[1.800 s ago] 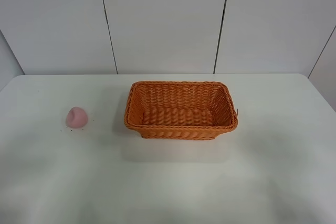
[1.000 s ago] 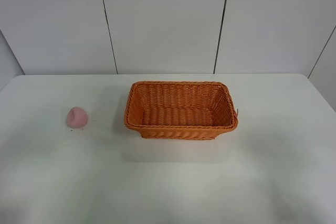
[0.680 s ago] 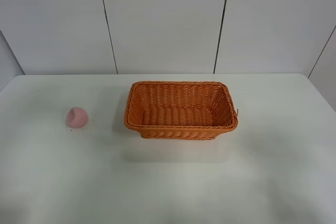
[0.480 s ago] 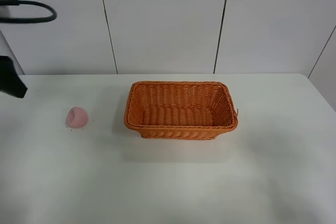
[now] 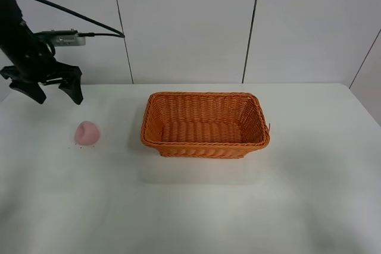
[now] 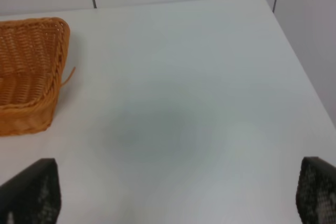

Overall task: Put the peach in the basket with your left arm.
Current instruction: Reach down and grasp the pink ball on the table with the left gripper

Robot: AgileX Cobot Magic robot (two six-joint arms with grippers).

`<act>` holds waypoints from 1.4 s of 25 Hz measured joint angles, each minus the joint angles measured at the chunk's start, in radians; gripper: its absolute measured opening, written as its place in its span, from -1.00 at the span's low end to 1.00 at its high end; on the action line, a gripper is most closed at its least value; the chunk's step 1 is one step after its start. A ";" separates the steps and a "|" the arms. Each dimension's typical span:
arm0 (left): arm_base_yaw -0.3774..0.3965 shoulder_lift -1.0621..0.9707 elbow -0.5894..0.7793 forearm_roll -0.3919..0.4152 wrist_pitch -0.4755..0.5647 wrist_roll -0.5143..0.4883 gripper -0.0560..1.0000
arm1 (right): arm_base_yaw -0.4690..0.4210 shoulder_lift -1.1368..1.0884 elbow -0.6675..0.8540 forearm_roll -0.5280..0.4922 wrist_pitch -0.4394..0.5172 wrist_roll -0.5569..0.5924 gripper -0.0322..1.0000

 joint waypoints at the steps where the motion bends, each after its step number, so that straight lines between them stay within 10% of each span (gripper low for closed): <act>1: 0.000 0.040 -0.026 0.000 -0.007 0.000 0.92 | 0.000 0.000 0.000 0.000 0.000 0.000 0.41; 29: 0.000 0.351 -0.069 0.000 -0.184 0.010 0.87 | 0.000 0.000 0.000 0.003 0.000 0.001 0.41; 32: 0.000 0.354 -0.069 0.000 -0.172 0.010 0.66 | 0.000 0.000 0.000 0.003 0.000 0.001 0.41; 35: 0.000 0.354 -0.069 0.000 -0.163 0.009 0.05 | 0.000 0.000 0.000 0.003 0.000 0.001 0.41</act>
